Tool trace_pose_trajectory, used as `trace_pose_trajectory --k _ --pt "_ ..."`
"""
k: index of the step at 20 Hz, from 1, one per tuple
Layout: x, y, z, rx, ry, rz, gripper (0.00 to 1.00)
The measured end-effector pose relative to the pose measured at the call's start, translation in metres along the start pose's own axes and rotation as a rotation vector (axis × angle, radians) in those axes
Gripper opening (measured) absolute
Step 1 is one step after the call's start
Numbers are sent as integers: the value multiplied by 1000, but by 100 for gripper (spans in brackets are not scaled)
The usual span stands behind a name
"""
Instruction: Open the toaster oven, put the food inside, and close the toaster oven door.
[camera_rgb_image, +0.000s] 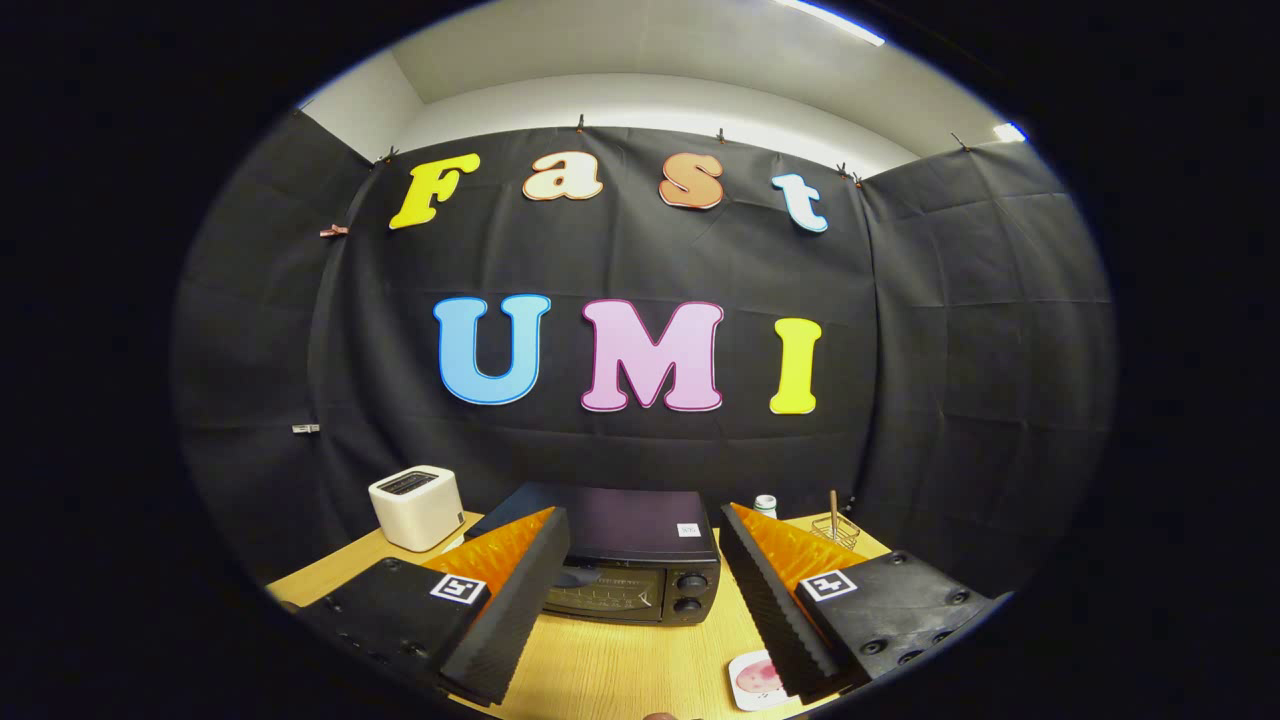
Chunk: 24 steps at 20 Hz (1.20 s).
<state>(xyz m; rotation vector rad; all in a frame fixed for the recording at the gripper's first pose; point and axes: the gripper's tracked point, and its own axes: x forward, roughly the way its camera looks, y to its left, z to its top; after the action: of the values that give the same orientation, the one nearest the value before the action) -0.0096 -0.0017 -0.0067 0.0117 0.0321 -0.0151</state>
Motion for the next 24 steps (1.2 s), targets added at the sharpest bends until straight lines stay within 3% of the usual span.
trace_pose_trajectory --k 14,24 --pt "10 13 -14 -17 56 26 98" --pt "48 53 -45 1 123 65 98"
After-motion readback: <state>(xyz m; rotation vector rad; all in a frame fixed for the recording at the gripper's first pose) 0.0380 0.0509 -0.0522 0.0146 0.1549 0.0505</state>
